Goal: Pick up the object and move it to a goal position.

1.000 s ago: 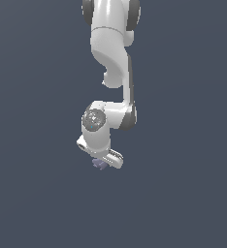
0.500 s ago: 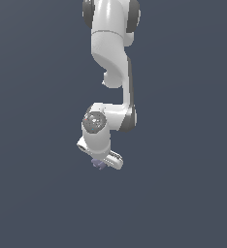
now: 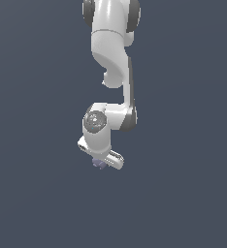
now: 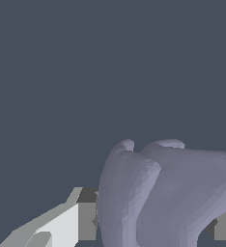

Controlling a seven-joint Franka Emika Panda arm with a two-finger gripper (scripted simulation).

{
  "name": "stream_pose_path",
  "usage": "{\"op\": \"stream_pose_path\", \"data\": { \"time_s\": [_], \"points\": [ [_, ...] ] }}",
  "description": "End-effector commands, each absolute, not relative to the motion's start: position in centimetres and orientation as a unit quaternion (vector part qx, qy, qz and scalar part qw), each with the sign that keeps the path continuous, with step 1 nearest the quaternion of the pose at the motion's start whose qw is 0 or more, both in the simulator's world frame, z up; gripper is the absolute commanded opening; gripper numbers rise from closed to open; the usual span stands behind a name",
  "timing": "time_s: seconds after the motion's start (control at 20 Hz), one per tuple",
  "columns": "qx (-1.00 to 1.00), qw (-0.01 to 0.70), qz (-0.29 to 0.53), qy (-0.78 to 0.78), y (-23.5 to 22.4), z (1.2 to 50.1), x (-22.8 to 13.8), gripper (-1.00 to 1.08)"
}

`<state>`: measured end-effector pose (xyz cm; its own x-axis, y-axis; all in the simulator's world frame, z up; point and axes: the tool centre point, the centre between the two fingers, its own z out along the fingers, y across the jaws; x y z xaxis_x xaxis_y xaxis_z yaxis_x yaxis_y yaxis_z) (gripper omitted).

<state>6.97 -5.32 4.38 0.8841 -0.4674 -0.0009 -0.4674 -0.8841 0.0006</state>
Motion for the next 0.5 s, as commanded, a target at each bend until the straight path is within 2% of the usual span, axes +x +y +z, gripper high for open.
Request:
{"op": "stream_pose_path", "data": {
  "time_s": [0.0, 0.45],
  "points": [
    [0.971, 0.000, 0.000, -0.240, -4.8, 4.9, 7.0, -1.00],
    [0.971, 0.000, 0.000, -0.240, 0.7, 9.7, 6.5, -1.00]
  ]
}}
